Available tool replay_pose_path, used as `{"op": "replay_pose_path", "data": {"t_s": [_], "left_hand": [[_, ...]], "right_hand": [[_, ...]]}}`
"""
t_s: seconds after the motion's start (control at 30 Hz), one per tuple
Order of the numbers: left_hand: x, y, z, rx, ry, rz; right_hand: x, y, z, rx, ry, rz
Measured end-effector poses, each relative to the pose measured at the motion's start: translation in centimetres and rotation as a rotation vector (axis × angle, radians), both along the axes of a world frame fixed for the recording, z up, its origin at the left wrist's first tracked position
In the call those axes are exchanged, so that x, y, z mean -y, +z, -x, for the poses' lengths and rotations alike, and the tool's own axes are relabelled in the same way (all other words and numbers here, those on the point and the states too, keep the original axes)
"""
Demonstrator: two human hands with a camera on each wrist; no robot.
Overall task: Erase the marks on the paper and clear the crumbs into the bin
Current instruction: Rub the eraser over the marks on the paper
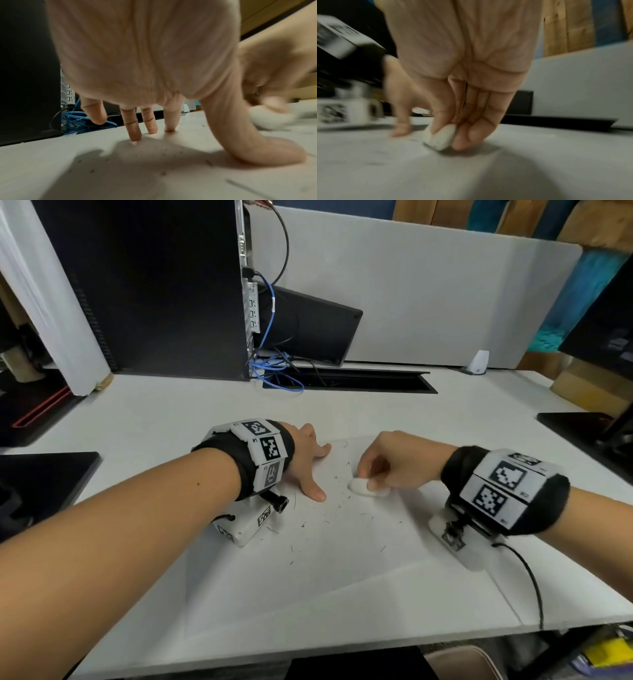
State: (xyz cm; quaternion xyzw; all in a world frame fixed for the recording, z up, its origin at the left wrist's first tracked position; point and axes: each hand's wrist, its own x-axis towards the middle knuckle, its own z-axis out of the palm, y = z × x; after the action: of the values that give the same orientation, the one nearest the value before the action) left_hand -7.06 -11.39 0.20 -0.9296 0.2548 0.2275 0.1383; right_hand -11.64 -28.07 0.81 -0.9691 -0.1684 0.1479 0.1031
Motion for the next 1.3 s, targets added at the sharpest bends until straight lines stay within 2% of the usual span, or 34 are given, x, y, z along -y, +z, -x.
{"op": "replay_pose_path", "data": {"t_s": [0.07, 0.17, 0.3, 0.37, 0.47, 0.63, 0.83, 0.97, 1.13, 1.23, 1.3], "left_hand": [[0.0, 0.0, -0.1, -0.002, 0.001, -0.006], [0.2, -0.1, -0.1, -0.006, 0.009, -0.018], [0.2, -0.1, -0.2, -0.010, 0.013, -0.021], [0.2, -0.2, -0.2, -0.013, 0.019, -0.005], [-0.6, 0.1, -0.4, -0.029, 0.037, 0.073], [-3.9, 1.8, 0.2, -0.043, 0.072, 0.302], [-6.3, 0.0, 2.0, -0.140, 0.136, 0.185], [-6.1, -0.6, 2.3, -0.141, 0.117, 0.151], [-5.5, -0.6, 2.5, -0.109, 0.091, 0.062], [-5.5, -0.6, 2.6, -0.107, 0.097, 0.068], [-5.4, -0.6, 2.6, -0.106, 0.098, 0.061]], "right_hand": [[-0.7, -0.2, 0.5, -0.027, 0.046, -0.012], [-1.0, 0.0, 0.3, 0.026, -0.006, -0.039], [-1.4, 0.2, 1.2, -0.133, 0.099, -0.031], [-1.1, 0.6, 1.0, -0.096, 0.048, -0.122], [-0.8, 1.3, -0.2, 0.028, -0.015, -0.150], [-1.6, 0.4, -0.8, 0.017, 0.007, -0.089], [-3.4, 0.1, -1.1, -0.041, 0.099, -0.131], [-4.7, -0.5, -1.3, -0.006, 0.139, -0.104], [-3.7, -0.5, 0.0, -0.238, 0.291, -0.106], [-3.2, -0.8, -0.6, -0.069, 0.236, -0.122], [-3.0, -0.6, -0.6, -0.055, 0.211, -0.129]]}}
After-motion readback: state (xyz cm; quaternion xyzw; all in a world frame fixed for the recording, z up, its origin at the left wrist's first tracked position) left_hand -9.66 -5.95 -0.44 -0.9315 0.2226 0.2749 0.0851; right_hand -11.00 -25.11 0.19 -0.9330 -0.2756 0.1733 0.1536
